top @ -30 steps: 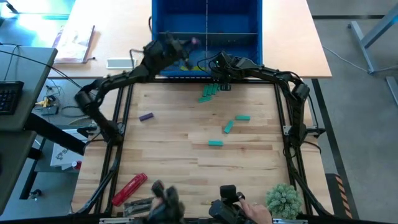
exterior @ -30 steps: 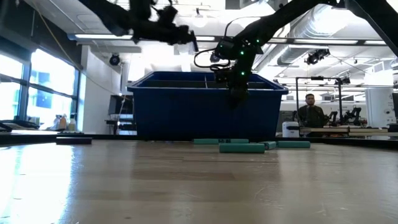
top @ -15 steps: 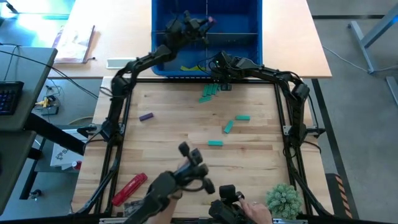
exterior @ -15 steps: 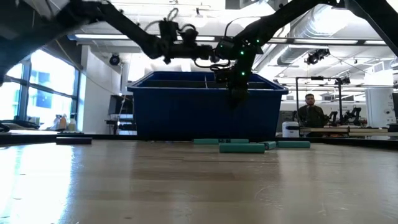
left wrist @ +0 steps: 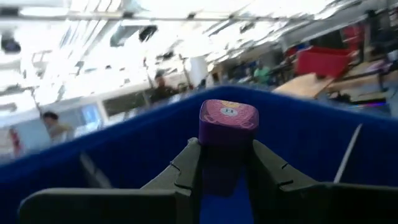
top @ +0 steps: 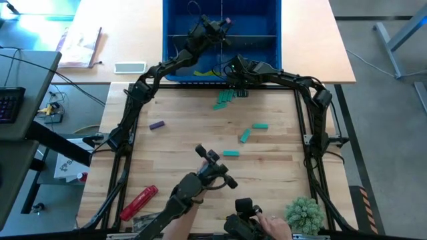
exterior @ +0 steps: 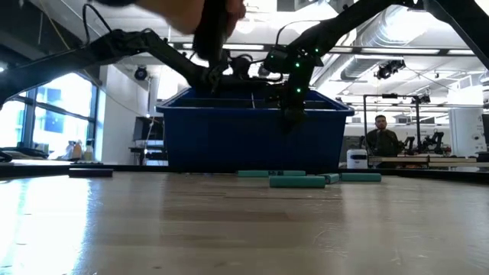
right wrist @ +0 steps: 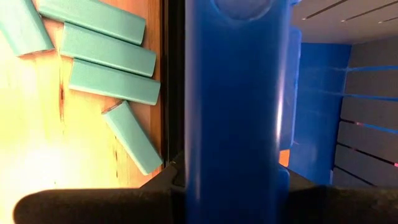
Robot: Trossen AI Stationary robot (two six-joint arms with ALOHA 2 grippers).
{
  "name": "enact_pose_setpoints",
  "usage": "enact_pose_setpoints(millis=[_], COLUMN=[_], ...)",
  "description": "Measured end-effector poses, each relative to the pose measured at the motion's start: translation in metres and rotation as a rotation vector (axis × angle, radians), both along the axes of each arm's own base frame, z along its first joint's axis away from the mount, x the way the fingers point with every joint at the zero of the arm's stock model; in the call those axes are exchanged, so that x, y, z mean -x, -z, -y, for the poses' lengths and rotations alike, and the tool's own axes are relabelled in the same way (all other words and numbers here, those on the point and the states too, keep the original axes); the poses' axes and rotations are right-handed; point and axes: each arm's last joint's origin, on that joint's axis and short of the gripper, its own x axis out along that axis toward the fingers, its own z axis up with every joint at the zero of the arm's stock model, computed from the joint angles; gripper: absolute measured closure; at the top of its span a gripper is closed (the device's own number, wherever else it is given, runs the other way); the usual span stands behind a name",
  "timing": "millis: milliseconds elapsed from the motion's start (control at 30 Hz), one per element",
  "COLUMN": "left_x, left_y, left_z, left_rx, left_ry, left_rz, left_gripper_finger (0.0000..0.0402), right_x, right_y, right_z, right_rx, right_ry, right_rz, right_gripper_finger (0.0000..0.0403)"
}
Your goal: Sort blocks
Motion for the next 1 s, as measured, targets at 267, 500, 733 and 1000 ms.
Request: enact_pose_setpoints(millis=[267,500,733,1000], left_x=[0.001,-0.001,0.014,0.061], left_y=[0.012,0.012,-0.055,-0.147], left_z=[-0.004,-0.002,0.025,0.098], left_rx=[0.141,0.148,0.084,0.121], left_ry=[-0.123,-0.047,0.116,0.325], left_rz=[-0.029,-0.057,-0.12,-0.345], left_gripper_finger=[0.0281,0.0237,0.0236,0.0234], right_x=[0.0,0.0,0.0,0.0], right_y=[0.0,0.0,0.0,0.0], right_z=[0.0,0.0,0.0,0.0], right_rx=[0.001,0.002,0.001,0.002], right_ry=[0.0,0.002,0.014,0.011], right_rz=[0.002,0.004,0.008,0.004], right_gripper_finger=[0.0344,0.0344,0.0344,0.0344])
